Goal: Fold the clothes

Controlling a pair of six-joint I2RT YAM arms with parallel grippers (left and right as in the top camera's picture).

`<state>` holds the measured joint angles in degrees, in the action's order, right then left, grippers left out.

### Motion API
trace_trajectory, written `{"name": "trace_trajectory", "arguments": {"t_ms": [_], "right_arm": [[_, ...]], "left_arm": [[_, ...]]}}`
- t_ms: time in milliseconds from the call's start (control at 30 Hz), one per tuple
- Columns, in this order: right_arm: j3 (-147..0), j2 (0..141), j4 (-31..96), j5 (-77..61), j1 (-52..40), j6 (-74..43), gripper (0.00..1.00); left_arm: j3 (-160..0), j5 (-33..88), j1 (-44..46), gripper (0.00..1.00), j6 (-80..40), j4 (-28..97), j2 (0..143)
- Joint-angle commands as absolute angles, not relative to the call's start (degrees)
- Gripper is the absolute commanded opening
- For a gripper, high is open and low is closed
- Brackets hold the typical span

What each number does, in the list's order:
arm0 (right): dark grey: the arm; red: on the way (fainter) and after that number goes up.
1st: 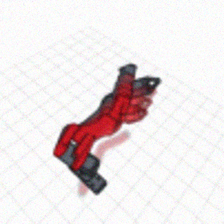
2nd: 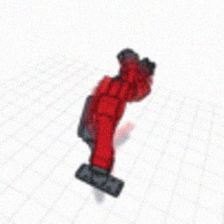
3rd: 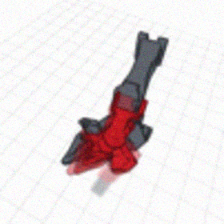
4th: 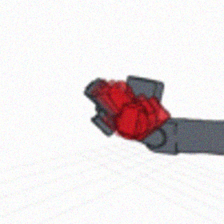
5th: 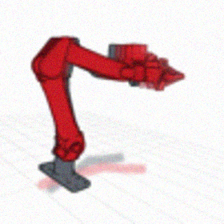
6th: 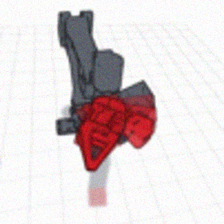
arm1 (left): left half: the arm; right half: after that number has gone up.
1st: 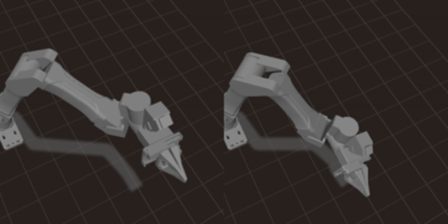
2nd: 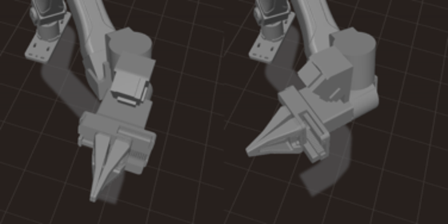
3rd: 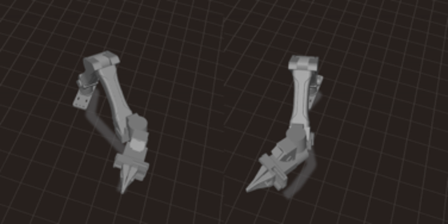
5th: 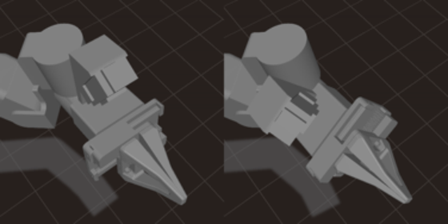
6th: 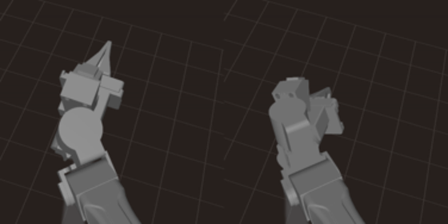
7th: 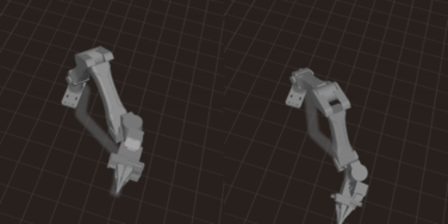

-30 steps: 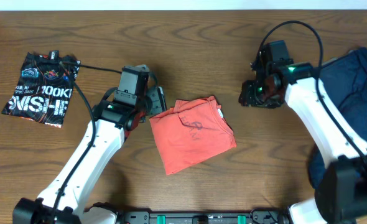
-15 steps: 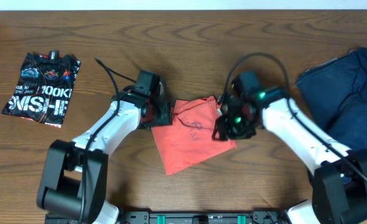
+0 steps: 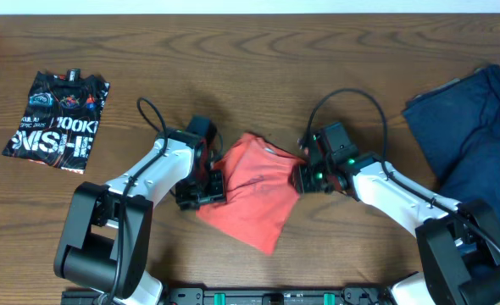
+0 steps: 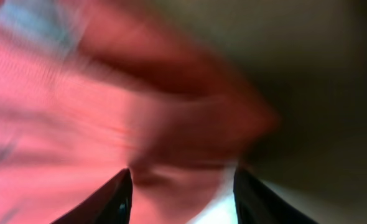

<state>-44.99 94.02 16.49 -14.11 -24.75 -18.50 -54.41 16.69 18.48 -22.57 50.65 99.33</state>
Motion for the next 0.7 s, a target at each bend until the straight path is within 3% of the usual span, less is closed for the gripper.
{"name": "trace_trajectory", "arguments": {"t_ms": [0,233,367,667], "right_arm": [[-44.6,94.9,10.7,-5.0,-22.4,-19.6,0.49],[-46.9,94.7,13.1,-6.6,-22.3,-17.8,0.53],[-46.8,94.7,17.6,-5.7,-22.2,-17.5,0.57],[-46.8,94.7,20.4,-5.4,-22.2,-17.5,0.59]], "left_arm": [[-53.5,16.6,18.3,0.6,-26.9,52.2,99.6],[-56.5,14.4,16.0,0.69,-26.9,51.3,90.6],[-57.0,13.9,12.3,0.99,-26.9,48.1,84.0],[-56.9,28.4,11.1,0.98,-6.0,36.9,86.8]]}}
